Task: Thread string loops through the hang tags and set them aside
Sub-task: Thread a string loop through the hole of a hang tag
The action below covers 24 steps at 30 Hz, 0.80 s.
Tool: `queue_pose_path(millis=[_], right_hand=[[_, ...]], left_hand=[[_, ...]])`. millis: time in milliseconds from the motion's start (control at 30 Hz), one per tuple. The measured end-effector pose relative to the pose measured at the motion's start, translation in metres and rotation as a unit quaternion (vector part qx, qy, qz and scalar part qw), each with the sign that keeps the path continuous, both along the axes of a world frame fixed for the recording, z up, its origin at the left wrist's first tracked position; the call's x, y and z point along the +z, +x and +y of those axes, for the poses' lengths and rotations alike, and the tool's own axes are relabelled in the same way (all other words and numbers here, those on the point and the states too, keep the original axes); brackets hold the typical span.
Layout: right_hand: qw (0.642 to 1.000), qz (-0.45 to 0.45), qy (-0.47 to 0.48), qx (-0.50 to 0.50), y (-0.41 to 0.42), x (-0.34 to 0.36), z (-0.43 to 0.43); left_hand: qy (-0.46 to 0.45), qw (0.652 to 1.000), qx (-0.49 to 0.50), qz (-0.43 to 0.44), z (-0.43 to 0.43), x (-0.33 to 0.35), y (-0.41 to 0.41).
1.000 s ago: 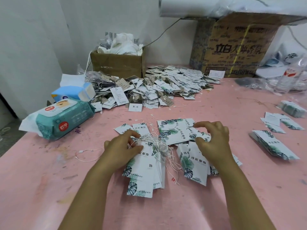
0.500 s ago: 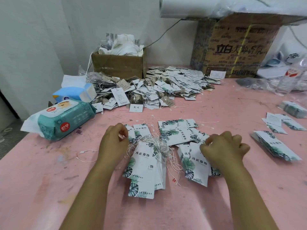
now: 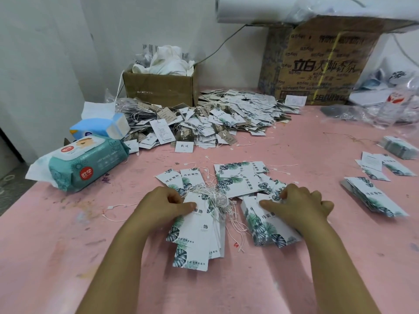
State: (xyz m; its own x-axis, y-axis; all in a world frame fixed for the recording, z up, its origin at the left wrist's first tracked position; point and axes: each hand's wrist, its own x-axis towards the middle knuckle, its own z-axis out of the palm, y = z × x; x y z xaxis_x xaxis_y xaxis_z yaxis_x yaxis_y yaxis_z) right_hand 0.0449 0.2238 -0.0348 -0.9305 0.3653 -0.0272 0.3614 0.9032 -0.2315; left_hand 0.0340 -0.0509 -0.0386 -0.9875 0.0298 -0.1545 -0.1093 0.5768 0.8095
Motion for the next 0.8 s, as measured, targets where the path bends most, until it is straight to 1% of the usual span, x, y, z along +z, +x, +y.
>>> queue_pose_path(millis=[133,233,400,500,600,733,800], right_hand=[[0.999,0.047,-0.025,0.0,-0.002,-0.005,0.0],[0.998,0.049,-0.037,0.007,-0.004,-0.008,0.001],[0.997,0.055,-0.059,0.012,-0.007,-0.014,0.002],[0.996,0.051,-0.069,0.021,-0.007,-0.014,0.002],[0.997,0.038,-0.068,0.03,-0.006,-0.012,0.0],[0.994,0.052,-0.09,0.026,-0.005,-0.009,-0.001],[0.994,0.051,-0.095,0.026,-0.004,-0.007,-0.002]], left_hand=[[0.038,0.999,0.01,0.002,-0.001,0.001,0.0],[0.059,0.998,0.029,0.002,-0.004,-0.001,-0.001],[0.048,0.998,0.032,0.025,-0.003,-0.002,-0.001],[0.062,0.997,0.035,0.034,-0.001,-0.001,-0.002],[0.115,0.991,0.055,0.025,0.0,0.001,-0.001],[0.212,0.975,0.067,-0.01,0.003,0.008,0.001],[0.235,0.97,0.062,-0.025,0.004,0.01,0.001]])
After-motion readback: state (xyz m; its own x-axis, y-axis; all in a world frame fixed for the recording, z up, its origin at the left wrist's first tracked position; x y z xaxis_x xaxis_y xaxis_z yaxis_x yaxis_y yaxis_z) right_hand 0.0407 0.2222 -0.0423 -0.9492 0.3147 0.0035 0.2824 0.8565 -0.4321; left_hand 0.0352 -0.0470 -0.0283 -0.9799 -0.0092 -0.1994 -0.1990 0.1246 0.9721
